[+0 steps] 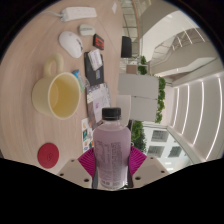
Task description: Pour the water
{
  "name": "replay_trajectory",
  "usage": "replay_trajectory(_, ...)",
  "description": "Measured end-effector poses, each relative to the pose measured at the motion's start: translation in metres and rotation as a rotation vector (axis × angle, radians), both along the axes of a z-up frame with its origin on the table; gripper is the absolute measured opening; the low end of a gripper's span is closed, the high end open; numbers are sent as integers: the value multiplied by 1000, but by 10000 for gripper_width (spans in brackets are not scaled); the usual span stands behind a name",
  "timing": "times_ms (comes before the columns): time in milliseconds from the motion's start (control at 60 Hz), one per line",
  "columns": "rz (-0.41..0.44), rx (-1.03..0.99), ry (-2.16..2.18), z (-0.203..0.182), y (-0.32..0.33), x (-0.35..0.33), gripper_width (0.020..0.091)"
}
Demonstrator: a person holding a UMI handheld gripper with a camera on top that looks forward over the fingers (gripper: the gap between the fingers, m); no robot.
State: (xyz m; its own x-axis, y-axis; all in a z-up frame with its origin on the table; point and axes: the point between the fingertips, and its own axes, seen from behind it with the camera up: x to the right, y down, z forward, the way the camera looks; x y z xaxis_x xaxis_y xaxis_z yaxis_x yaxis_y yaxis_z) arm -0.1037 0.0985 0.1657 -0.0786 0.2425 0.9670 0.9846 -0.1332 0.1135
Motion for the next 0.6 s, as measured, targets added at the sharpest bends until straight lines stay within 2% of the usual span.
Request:
replay_trajectory(50, 43, -80, -169, -22, 10, 2, 395)
replay_trajectory(83, 42, -110, -291, -29, 12, 7, 395)
replay_trajectory(133, 45, -146, -448, -27, 2, 9, 395)
replay_trajectory(233, 121, -194, -615, -24, 15, -4, 397)
replay_trajectory(333, 88, -215, -628, -20, 20, -10, 396)
replay_trajectory(517, 112, -215, -581, -11, 27, -25, 399)
replay_trajectory(583, 71, -168, -333, 0, 37, -33, 400)
replay_trajectory(600, 38, -82, -247, 3, 13, -34, 398)
